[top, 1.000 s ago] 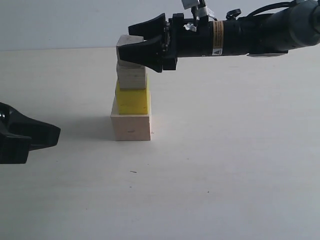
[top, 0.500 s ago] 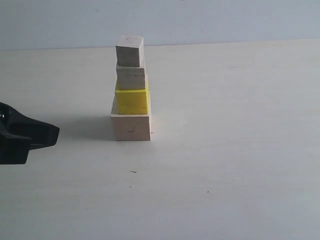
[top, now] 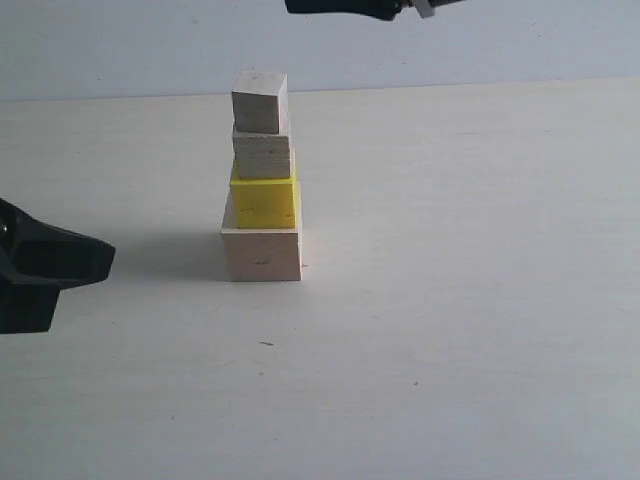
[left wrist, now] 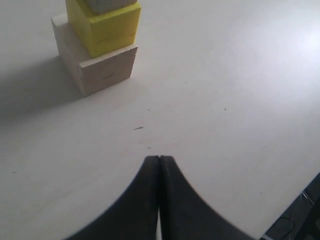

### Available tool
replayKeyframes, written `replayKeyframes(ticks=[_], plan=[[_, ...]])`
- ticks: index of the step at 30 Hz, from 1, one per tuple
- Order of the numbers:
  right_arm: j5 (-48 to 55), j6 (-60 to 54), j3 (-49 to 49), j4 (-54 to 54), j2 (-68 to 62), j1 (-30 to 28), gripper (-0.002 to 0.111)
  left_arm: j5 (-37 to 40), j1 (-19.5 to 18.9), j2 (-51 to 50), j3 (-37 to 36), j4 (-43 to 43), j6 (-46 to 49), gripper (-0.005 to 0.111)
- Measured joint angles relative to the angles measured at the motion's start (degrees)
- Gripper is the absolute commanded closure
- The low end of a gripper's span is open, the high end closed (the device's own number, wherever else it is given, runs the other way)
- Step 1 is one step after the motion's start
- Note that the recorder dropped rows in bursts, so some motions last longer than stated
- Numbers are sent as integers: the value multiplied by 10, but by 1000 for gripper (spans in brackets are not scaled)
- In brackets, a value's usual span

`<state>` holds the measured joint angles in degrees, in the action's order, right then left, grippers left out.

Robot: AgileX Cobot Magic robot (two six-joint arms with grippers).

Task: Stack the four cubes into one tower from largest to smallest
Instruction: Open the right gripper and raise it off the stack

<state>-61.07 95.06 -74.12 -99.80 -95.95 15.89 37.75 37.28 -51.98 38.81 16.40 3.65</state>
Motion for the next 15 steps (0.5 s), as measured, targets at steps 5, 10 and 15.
replayKeyframes(ticks=[5, 10, 15], plan=[[56, 49, 24, -5, -2, 1, 108, -38, -5, 0, 0, -15, -15, 107], [77, 107, 39, -6, -3, 1, 108, -98, -61, -3, 0, -27, -43, 107], [175, 209, 45, -6, -3, 1, 108, -137, -142, -29, 7, 13, -49, 107]])
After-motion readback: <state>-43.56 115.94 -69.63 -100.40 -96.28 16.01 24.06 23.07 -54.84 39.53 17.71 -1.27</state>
